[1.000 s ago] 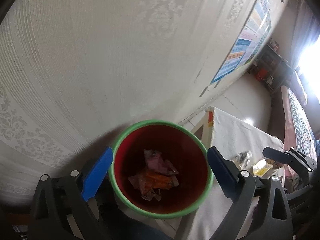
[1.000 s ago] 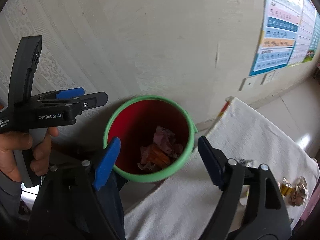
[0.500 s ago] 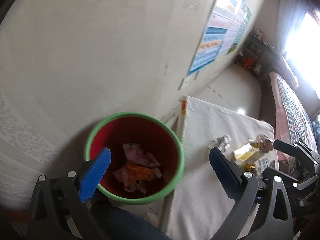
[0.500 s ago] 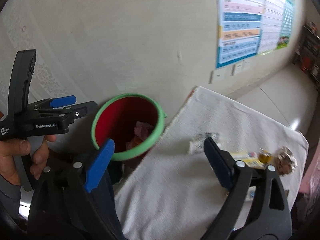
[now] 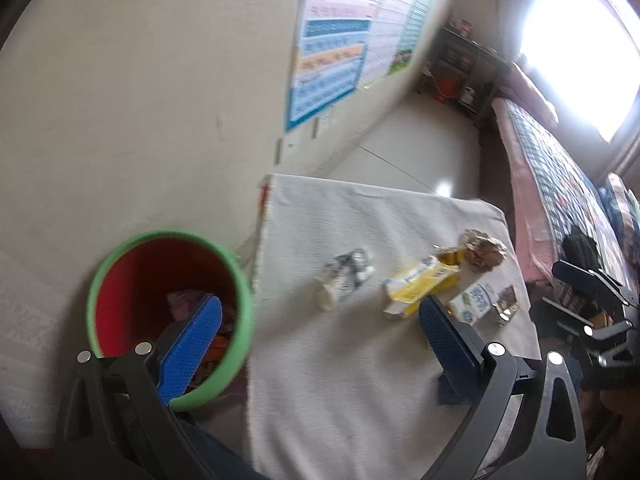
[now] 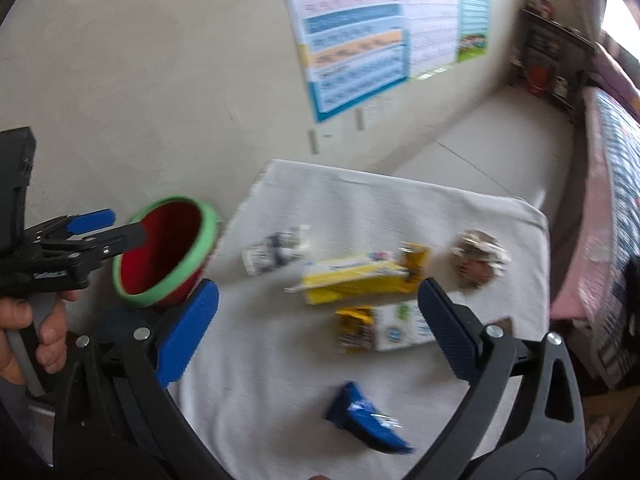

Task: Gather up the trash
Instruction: 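Move both open grippers back over the remaining wrappers on the table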

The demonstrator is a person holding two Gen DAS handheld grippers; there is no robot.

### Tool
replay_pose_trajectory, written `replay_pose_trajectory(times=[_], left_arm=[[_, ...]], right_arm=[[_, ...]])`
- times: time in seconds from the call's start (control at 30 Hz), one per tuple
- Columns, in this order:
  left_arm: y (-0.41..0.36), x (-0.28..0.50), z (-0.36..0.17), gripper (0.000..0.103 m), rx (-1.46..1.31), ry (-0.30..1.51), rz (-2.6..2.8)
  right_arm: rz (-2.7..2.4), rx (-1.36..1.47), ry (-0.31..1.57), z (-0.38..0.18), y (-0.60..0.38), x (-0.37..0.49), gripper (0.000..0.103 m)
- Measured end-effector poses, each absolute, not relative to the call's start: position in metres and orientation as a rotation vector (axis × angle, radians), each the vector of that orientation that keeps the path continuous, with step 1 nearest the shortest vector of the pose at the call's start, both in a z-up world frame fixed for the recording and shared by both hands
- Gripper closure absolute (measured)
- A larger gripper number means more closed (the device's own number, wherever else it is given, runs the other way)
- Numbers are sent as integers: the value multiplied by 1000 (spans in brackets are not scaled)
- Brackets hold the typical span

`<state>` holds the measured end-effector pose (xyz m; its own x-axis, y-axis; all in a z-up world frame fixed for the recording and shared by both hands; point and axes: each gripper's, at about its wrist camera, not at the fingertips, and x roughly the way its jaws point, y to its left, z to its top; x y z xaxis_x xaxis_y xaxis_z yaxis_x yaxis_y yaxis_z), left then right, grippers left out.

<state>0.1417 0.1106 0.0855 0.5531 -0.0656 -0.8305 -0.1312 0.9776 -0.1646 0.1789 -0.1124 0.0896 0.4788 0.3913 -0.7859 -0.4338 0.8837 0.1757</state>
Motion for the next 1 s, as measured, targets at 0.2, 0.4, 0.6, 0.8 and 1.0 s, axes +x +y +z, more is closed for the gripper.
replay_pose_trajectory(times=[0.2,0.4,0.6,0.8,1.0], left_arm=[[82,159,72,8,-184,1030,2],[69,176,55,8,-136,1088,4],[65,195,33,8,-83,1148,16],[59,216,4,8,-5,1208,17],[60,236,-31,8,27,1265,21]], right_arm=[[417,-2,964,78,-158,191,5],[353,35,991,65,-191,208,5],[319,40,1023,52,-205,225,5],[300,28,1078,30,-210,248,5],[288,1,1124,5,-209,271,5]])
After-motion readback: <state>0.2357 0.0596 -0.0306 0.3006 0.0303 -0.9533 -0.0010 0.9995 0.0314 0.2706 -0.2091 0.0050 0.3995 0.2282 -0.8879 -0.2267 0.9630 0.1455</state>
